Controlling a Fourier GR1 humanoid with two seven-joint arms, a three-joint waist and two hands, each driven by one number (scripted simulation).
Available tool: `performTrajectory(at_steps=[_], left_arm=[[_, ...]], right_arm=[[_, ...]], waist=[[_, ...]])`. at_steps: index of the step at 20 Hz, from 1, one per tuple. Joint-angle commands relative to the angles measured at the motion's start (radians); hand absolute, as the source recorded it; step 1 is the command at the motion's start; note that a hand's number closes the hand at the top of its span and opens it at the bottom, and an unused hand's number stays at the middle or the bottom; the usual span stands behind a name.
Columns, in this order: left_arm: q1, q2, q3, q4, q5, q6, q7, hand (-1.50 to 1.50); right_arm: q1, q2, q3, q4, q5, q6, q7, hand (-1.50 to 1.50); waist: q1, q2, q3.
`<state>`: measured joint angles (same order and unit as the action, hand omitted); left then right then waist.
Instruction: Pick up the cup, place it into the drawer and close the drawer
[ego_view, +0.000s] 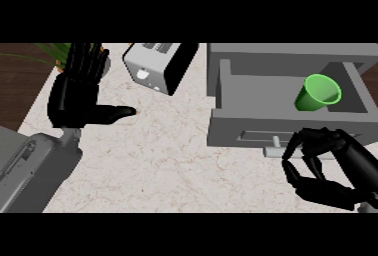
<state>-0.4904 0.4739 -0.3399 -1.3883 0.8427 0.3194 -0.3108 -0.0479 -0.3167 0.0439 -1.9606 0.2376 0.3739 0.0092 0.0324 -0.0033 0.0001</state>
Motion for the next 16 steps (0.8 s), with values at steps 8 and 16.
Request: performTrajectory(at_steps=[8,16], left_arm=[[0.299,0.098,0.098,-0.124,0.006,-0.158,-0.056,-1.50],[0.344,0.141,0.234,-0.078,0.041,-0.316,-0.032,-1.50]], right_arm=[[-0.084,0.012,0.196,0.332,0.451,-0.188,-0.184,1.50],[-0.258,0.073,0.189,0.699,0.568,-0.271,-0.233,-1.50]], waist=[[-0.013,0.004,0.000],[-0.017,0.006,0.000]])
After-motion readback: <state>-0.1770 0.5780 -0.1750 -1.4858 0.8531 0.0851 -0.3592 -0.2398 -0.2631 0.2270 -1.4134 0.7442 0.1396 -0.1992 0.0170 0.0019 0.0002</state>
